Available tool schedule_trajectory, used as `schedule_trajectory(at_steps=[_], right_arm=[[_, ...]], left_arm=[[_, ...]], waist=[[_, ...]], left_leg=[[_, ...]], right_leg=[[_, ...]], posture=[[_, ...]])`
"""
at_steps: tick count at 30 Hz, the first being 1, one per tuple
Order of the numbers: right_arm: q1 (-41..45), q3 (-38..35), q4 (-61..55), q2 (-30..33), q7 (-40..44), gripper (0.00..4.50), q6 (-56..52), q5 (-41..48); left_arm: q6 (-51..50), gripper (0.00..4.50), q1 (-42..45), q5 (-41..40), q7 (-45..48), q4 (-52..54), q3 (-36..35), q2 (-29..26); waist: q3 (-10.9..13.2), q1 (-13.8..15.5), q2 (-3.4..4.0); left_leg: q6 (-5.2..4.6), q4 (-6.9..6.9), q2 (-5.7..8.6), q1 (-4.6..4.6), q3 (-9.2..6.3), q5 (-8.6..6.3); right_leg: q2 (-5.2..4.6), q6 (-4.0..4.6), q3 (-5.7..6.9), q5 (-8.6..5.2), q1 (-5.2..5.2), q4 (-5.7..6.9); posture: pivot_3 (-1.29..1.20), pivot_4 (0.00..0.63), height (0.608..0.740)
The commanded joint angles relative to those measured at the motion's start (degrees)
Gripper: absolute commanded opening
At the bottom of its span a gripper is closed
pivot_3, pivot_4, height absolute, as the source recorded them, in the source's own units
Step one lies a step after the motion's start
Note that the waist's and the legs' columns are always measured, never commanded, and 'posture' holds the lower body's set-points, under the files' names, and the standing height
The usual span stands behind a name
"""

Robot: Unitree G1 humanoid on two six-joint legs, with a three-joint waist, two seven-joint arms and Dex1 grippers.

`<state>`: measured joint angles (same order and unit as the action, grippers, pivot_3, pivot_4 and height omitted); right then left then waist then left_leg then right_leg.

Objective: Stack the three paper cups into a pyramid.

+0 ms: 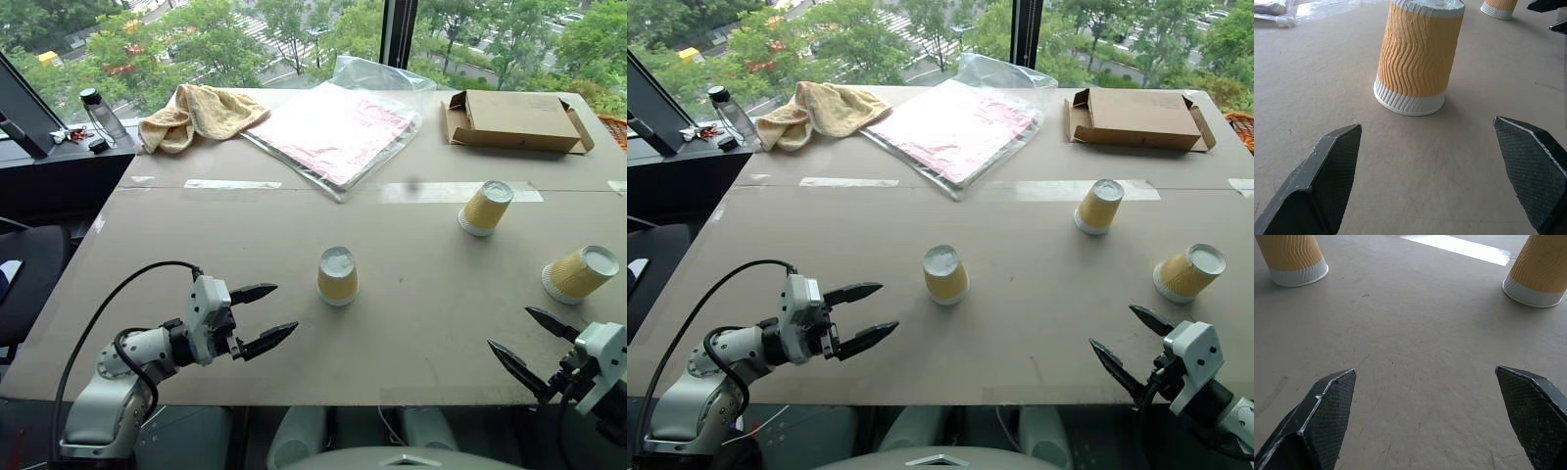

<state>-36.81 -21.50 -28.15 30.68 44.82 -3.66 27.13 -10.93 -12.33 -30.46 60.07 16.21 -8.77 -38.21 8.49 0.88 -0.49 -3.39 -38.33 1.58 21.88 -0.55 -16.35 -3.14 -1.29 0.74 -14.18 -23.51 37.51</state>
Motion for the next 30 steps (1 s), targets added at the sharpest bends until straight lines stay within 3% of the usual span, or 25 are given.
schedule_trajectory(at_steps=[1,12,22,30], right_arm=[[0.40,-0.94,-1.71,-0.11,0.26,4.50,0.48,1.02],[2.68,2.09,-6.28,-0.10,1.46,4.50,0.69,2.52],[2.33,5.84,-13.57,1.57,4.38,4.50,0.16,4.44],[0.29,6.45,-16.42,0.65,2.25,4.50,0.76,2.76]], left_arm=[[0.04,4.43,0.93,-0.48,0.54,1.32,-0.53,-0.58],[-0.25,4.43,4.49,-1.42,1.62,0.72,-0.37,-0.17],[-0.91,4.43,11.19,0.05,2.26,-0.85,4.17,0.50],[-0.01,4.43,18.22,3.41,1.63,-6.18,10.24,4.57]], waist=[[0.00,0.00,0.00],[0.00,0.00,0.01],[0.00,0.03,0.01],[-0.01,0.09,-0.02]], left_leg=[[0.00,0.00,0.00,0.00,0.00,0.00],[0.00,0.01,0.00,0.01,0.00,0.00],[0.00,-0.01,0.01,0.00,0.00,0.00],[0.00,-0.02,0.03,0.01,0.00,0.00]], right_leg=[[0.00,0.00,0.00,0.00,0.00,0.00],[0.00,-0.02,0.01,0.01,0.00,0.00],[0.01,-0.10,0.02,0.06,0.00,0.01],[0.02,-0.21,0.02,0.12,0.00,0.01]], posture=[[0.00,0.150,0.740],[0.00,0.150,0.740],[0.00,0.150,0.740],[0.00,0.150,0.740]])
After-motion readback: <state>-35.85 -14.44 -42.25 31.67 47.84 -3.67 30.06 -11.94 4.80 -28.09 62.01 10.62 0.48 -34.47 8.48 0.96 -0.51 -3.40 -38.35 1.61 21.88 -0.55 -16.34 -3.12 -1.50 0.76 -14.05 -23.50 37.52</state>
